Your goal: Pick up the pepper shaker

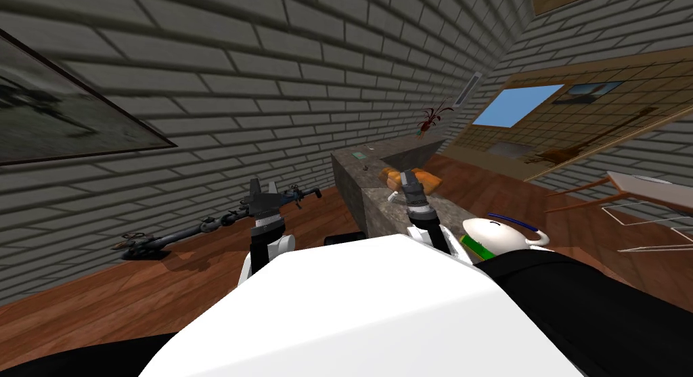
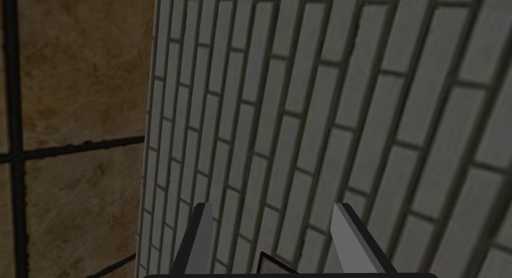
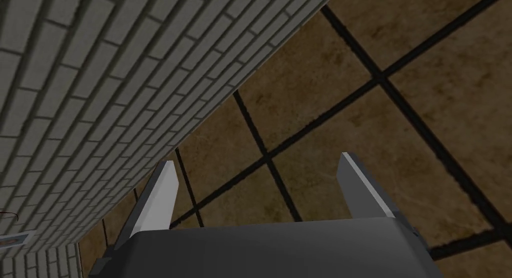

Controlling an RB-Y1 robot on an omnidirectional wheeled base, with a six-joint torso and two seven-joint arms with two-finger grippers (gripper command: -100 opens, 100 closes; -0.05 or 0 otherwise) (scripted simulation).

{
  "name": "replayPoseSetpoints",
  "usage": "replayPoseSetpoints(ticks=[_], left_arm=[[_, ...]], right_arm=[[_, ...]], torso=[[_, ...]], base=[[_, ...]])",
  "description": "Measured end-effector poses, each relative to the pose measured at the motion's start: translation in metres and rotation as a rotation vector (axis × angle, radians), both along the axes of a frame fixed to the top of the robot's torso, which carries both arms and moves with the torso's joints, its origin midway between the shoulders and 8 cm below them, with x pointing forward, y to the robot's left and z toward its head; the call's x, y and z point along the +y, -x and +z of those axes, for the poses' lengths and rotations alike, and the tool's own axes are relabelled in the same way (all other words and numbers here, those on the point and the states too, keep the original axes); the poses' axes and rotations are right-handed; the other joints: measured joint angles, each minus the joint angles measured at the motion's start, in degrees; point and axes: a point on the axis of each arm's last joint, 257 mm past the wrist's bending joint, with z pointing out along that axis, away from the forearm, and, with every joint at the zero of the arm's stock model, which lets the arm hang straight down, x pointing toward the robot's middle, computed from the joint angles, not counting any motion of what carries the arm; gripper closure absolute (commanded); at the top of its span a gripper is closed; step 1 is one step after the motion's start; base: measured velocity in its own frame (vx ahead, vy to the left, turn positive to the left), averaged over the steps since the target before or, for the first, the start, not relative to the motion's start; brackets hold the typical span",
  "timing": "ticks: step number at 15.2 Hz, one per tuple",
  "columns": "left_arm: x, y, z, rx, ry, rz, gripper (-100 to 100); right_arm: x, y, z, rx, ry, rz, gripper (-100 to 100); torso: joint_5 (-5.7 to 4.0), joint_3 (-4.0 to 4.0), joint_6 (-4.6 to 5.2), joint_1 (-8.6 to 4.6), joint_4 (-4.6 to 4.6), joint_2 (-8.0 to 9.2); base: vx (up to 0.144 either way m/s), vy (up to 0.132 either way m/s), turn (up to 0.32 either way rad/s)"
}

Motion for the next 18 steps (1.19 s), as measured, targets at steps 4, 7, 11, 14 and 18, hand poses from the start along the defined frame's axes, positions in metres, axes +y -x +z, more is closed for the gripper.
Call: replayPoseSetpoints(ticks=[4,7,11,14,18], left_arm=[[0.000,0.000,0.000,0.000,0.000,0.000,0],[0.000,0.000,0.000,0.000,0.000,0.000,0],[0.000,0.000,0.000,0.000,0.000,0.000,0],[0.000,0.000,0.000,0.000,0.000,0.000,0],[0.000,0.000,0.000,0.000,0.000,0.000,0]], right_arm=[[-0.005,0.001,-0.022,0.077,0.097,0.001,-100],[-0.012,0.001,-0.041,0.143,0.176,-0.001,-100],[-0.020,0.005,-0.062,0.218,0.273,0.004,-100],[-0.027,0.009,-0.079,0.278,0.350,0.009,-100],[-0.043,0.018,-0.105,0.370,0.465,0.016,-100]], torso=[[0.00,0.00,0.00,0.01,0.00,0.00],[0.00,-0.01,0.00,0.00,0.00,-0.01],[0.01,0.00,0.00,0.01,0.00,0.00],[0.00,0.00,0.00,0.01,0.00,0.00],[0.01,-0.02,0.00,0.00,0.00,-0.03]], base=[[0.016,-0.003,0.043],[0.019,-0.003,0.063],[0.016,-0.003,0.051],[0.016,-0.005,0.041],[0.019,-0.004,0.054]])
